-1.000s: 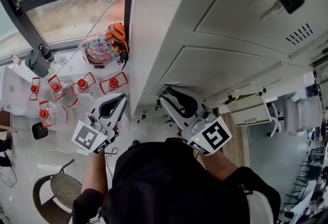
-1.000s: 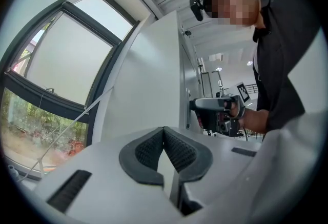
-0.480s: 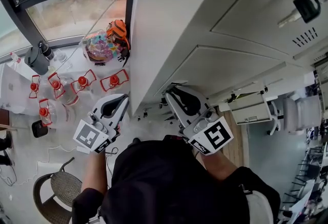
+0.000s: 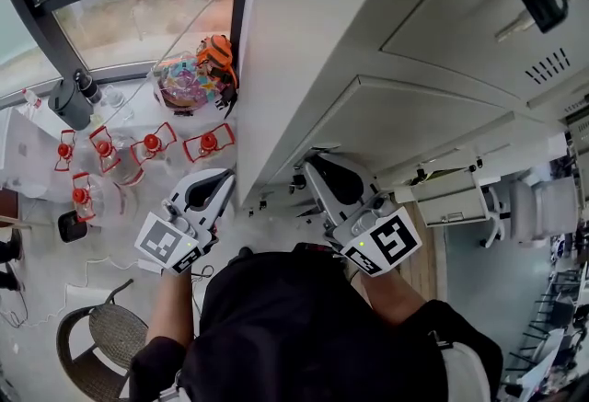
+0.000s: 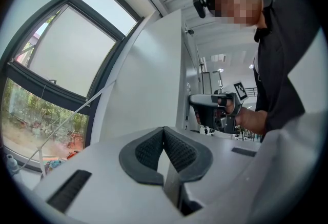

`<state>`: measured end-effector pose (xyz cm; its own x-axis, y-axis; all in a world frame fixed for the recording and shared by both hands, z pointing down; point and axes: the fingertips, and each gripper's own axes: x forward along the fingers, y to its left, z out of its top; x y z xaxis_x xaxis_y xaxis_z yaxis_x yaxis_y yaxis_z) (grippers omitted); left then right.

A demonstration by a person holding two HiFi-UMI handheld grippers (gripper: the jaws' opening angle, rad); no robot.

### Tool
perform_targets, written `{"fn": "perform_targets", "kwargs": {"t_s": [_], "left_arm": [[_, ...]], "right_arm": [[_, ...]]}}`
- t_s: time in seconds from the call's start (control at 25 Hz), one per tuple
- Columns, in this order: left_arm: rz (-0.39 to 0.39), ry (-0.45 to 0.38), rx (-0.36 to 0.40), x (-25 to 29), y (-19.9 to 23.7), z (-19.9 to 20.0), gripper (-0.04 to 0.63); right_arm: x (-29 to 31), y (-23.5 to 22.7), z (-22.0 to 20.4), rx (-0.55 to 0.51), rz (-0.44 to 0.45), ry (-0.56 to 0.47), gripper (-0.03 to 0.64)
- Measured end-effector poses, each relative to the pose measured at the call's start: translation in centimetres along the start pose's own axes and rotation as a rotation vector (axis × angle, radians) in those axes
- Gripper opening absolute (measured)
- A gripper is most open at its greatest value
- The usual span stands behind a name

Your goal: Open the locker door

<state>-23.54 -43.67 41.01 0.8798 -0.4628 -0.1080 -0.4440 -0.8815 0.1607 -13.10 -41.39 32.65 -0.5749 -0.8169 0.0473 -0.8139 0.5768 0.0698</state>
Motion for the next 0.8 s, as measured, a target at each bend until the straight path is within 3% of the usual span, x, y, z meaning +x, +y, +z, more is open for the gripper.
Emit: {"fn": "perform_targets", "kwargs": {"t_s": [0.48, 0.8], "left_arm": [[0.024, -0.001, 0.021, -0.8, -1.5, 0.6, 0.011], [0.078, -0.011, 0.039, -1.1, -3.2, 1.1, 0.011]], "right_arm": [[-1.2, 1.0, 0.0, 0.016, 0.052, -0.017, 0.031], [-2.9, 1.9, 0.0, 0.019, 0.155, -0.035, 0.029]]}}
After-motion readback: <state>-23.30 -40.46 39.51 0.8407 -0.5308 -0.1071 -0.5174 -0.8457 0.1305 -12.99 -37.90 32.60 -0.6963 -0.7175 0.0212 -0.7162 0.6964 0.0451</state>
